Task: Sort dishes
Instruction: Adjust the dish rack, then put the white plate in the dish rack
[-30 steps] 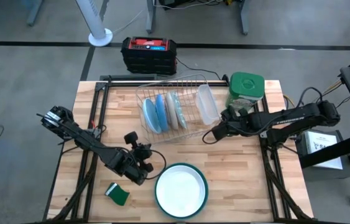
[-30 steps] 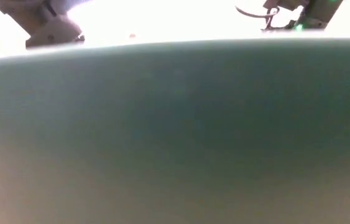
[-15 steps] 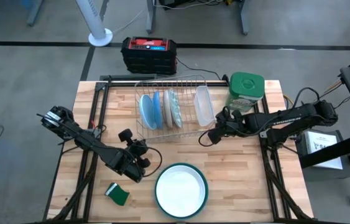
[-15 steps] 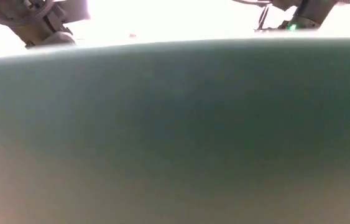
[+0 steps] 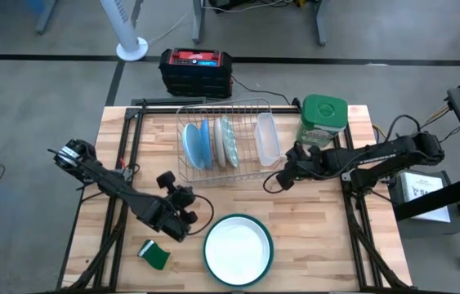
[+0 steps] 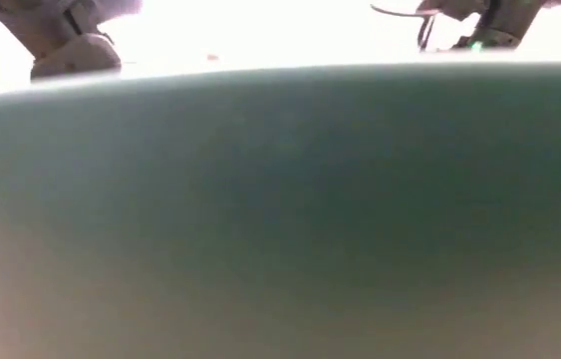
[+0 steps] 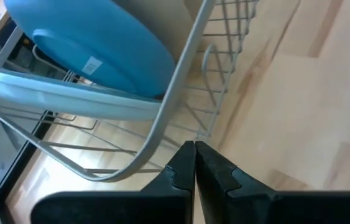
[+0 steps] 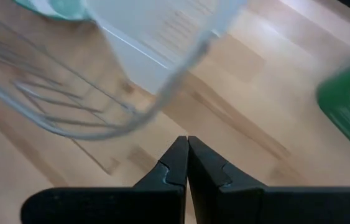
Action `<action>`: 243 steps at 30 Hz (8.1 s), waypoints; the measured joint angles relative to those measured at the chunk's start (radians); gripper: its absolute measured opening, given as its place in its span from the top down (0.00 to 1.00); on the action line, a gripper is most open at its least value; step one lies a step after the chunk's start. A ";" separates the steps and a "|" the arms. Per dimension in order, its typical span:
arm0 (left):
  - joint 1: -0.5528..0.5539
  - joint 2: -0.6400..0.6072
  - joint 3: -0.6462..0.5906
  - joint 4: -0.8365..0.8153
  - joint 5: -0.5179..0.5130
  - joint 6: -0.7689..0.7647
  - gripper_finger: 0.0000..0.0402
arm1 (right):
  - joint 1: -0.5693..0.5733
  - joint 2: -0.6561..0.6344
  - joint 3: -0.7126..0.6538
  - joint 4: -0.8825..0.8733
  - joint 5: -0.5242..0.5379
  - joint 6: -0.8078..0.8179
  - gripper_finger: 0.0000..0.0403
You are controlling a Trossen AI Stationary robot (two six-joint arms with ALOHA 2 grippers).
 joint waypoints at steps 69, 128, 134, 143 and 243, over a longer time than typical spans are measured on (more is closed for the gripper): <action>-0.231 0.847 1.007 -0.187 0.268 -0.157 1.00 | 0.578 0.380 0.001 0.663 -0.098 0.239 0.59; -0.215 0.903 0.993 -0.180 -0.021 -0.303 1.00 | 0.438 0.464 0.058 0.637 -0.158 0.101 0.98; -0.216 0.901 1.067 -0.294 -0.028 -0.305 1.00 | 0.437 0.434 0.058 0.631 -0.119 0.072 0.98; -0.219 0.900 1.139 -0.388 -0.049 -0.315 1.00 | 0.421 0.424 0.058 0.628 -0.100 0.027 0.98; -0.302 0.546 0.629 -0.100 -0.518 -0.324 0.98 | 0.517 0.166 0.060 0.750 0.384 -0.891 1.00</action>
